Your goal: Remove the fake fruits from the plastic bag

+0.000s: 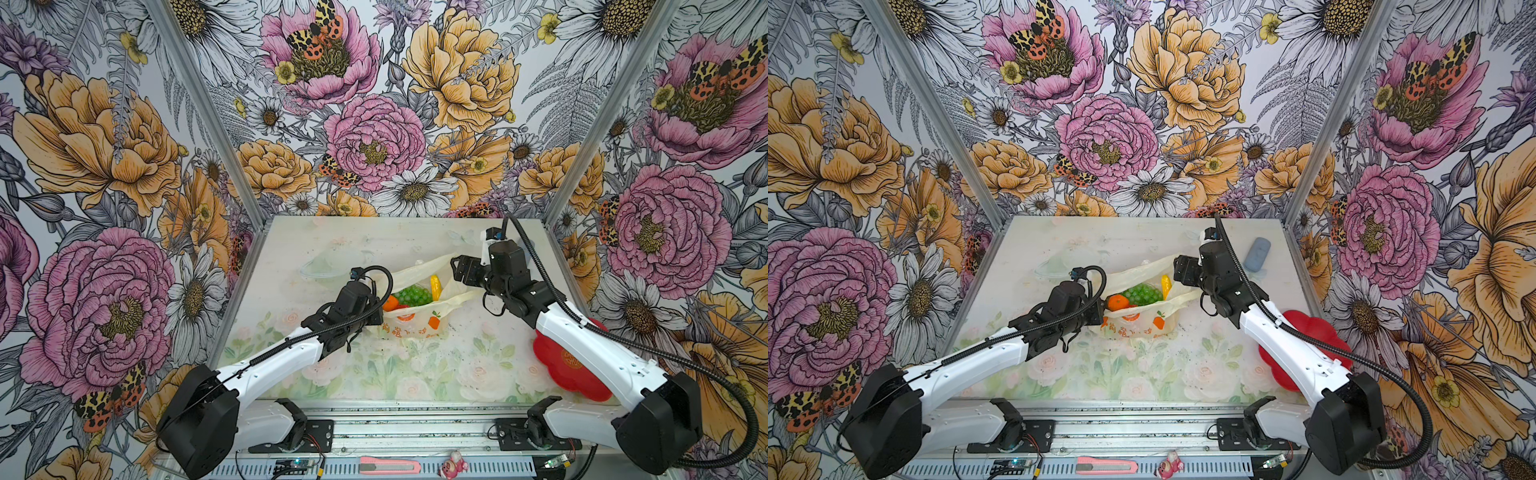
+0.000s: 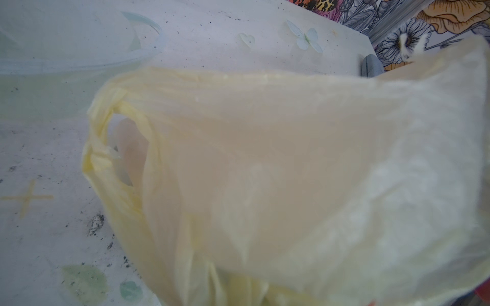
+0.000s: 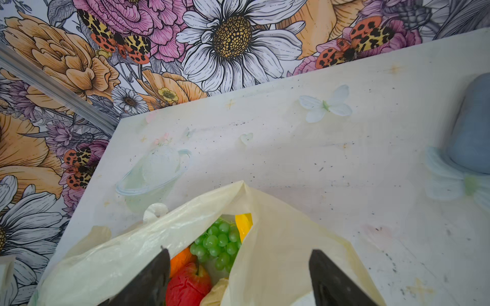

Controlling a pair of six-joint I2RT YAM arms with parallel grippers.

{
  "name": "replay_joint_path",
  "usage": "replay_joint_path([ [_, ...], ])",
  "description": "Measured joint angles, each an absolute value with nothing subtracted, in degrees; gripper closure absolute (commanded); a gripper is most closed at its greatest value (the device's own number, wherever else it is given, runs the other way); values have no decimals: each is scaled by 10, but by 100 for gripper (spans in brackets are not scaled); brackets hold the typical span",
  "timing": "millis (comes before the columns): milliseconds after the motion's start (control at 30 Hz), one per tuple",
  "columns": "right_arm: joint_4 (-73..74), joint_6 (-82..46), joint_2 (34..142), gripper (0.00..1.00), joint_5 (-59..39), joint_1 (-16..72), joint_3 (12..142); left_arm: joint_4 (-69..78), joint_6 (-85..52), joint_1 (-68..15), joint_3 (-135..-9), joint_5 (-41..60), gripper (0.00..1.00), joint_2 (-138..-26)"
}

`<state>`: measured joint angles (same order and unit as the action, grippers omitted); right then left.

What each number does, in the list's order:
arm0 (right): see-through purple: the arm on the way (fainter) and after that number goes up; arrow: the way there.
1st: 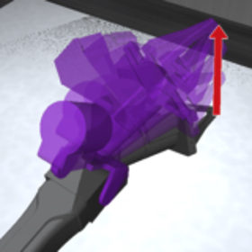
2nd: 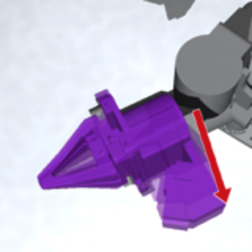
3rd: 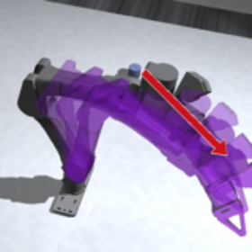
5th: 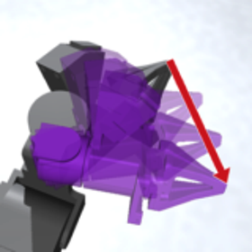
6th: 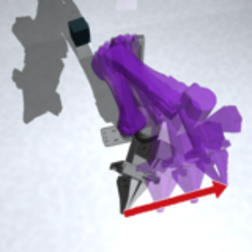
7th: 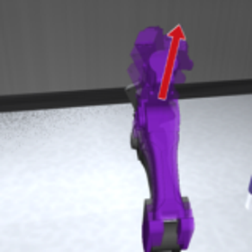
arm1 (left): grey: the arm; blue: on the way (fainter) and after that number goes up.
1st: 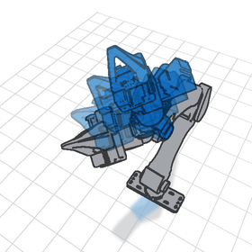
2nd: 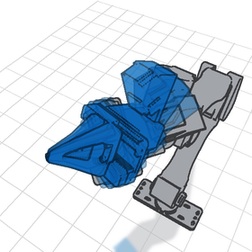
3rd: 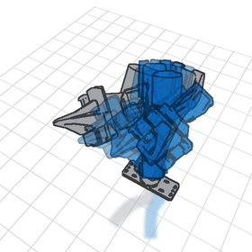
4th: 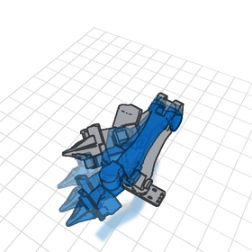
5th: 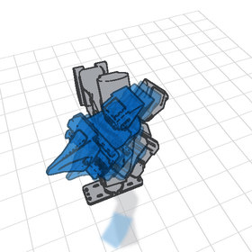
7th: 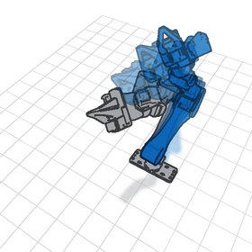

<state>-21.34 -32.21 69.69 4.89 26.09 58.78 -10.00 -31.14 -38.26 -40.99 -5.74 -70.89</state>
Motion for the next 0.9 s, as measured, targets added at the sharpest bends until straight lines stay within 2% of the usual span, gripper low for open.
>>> replay_joint_path([
  [167, -265, -328, 650, 14, 145, 324, 590, -100, -311, -396, -432, -57, 85, -741],
  [267, -281, -344, 635, 17, 179, 352, 589, -100, -311, -405, -440, -57, 84, -752],
  [533, -286, -374, 680, 23, 177, 376, 581, -100, -311, -415, -442, -57, 80, -756],
  [633, -283, -384, 704, 19, 173, 384, 574, -100, -312, -415, -442, -58, 79, -755],
  [767, -281, -402, 715, 19, 178, 388, 538, -100, -312, -415, -442, -59, 76, -755],
  [833, -276, -410, 724, 23, 177, 388, 517, -100, -315, -415, -442, -60, 74, -755],
  [900, -265, -413, 733, 34, 171, 388, 498, -100, -316, -415, -442, -59, 74, -755],
])
